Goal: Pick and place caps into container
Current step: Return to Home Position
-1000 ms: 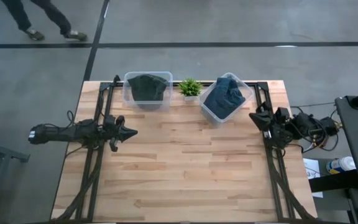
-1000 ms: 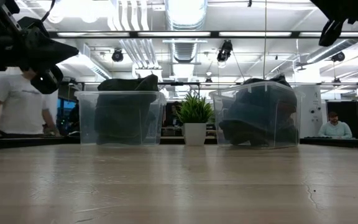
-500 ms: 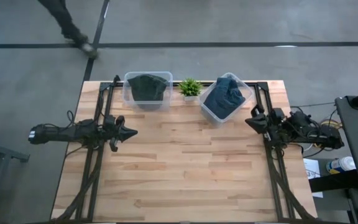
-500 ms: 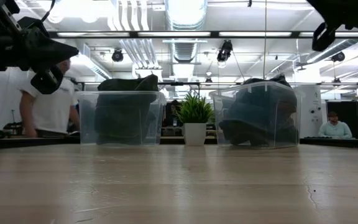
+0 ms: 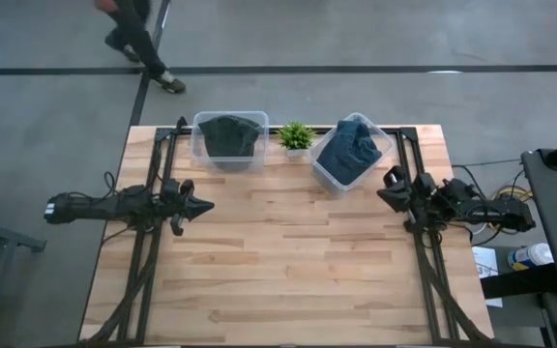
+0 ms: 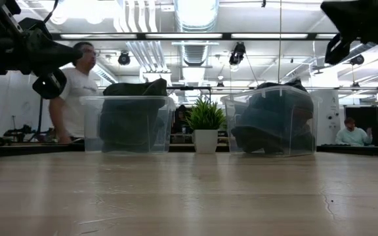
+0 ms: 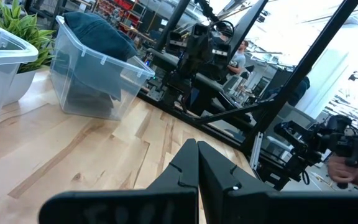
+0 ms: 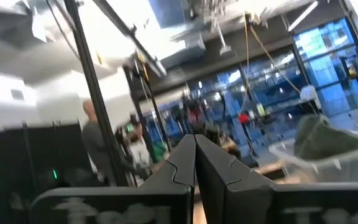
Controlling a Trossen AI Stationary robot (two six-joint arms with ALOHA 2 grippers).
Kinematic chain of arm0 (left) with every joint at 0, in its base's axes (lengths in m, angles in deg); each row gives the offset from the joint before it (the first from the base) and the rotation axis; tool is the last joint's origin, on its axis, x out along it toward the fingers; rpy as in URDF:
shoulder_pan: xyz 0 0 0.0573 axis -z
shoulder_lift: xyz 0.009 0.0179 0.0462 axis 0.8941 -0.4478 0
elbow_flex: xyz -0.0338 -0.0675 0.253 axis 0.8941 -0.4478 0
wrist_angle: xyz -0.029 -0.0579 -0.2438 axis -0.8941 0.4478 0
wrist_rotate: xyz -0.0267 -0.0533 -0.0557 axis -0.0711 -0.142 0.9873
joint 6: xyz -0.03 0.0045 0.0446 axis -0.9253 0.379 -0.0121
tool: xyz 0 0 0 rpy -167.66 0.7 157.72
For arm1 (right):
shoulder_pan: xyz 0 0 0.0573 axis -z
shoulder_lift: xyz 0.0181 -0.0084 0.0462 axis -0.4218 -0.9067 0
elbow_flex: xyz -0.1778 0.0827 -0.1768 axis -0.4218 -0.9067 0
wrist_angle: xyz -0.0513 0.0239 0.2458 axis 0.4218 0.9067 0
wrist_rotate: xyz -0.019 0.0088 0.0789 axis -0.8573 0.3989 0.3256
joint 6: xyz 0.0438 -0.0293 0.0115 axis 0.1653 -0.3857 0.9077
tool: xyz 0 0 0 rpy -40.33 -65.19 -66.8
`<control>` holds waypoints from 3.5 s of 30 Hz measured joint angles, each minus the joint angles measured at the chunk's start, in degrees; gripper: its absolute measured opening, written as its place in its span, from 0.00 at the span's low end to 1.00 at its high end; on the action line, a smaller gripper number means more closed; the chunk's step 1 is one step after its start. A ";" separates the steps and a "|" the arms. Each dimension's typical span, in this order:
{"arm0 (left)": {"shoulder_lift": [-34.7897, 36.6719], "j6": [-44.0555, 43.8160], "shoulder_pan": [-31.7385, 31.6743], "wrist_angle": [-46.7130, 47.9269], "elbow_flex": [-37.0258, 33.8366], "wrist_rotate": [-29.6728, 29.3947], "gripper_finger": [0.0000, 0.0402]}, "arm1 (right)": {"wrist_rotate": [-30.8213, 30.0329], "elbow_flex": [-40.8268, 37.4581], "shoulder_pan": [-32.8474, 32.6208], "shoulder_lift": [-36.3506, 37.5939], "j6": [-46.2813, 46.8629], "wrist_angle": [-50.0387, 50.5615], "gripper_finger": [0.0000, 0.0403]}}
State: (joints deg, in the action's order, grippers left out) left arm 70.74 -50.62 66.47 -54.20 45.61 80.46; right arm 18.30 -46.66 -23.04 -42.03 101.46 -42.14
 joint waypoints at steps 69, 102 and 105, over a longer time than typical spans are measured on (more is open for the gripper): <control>0.00 0.00 0.02 0.00 0.00 -0.01 0.00 | 0.94 0.00 -0.04 -0.90 -14.56 22.87 0.02; 0.00 0.00 0.02 0.00 0.00 -0.02 0.00 | 0.93 0.02 -0.05 -0.90 -14.58 22.87 0.02; 0.01 0.00 0.01 0.00 0.00 -0.03 0.00 | 0.94 0.02 -0.04 -0.90 -14.58 22.87 0.02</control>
State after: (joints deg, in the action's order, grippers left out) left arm 70.75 -50.62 66.48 -54.20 45.61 80.43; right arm 19.24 -46.64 -23.08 -42.92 86.88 -19.28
